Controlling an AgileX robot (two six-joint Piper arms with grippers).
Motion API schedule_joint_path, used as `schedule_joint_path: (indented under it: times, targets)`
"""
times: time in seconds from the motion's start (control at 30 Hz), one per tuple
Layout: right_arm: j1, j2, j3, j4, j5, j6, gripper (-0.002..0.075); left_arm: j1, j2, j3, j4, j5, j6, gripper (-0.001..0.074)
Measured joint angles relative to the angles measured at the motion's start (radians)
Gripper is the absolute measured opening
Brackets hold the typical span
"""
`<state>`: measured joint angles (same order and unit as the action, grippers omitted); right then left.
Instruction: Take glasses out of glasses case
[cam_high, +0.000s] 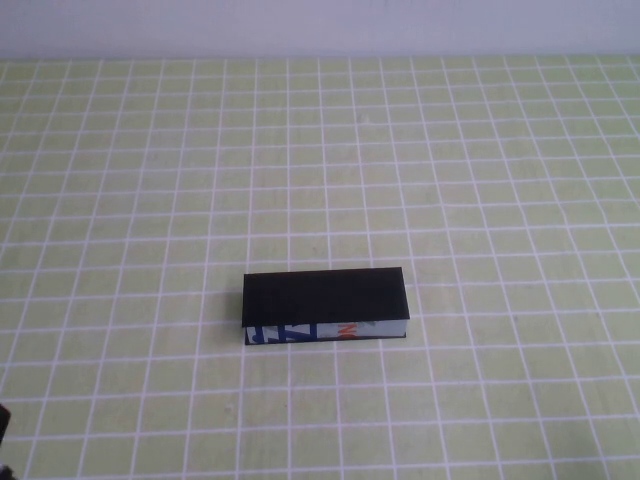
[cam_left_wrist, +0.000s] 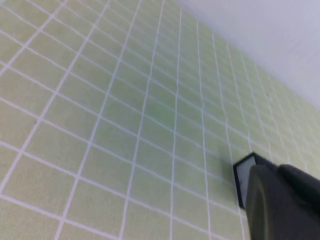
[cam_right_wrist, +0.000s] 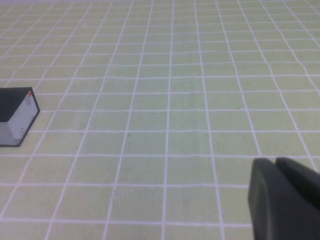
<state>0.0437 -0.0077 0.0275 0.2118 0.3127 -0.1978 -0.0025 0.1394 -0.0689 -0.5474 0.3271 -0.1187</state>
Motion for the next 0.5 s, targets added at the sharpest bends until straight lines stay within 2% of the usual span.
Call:
schedule_joint_path:
  times: [0.3,0.5]
  targets:
    - [0.000,0.000,0.000,0.000,0.000,0.000,-0.0018,0.000,0.482,-0.408,-0.009,0.400,0.321,-0.0004]
    - [0.000,0.000,0.000,0.000,0.000,0.000,-0.0018,0.000,0.767,-0.624,-0.144,0.491,0.586,-0.0004]
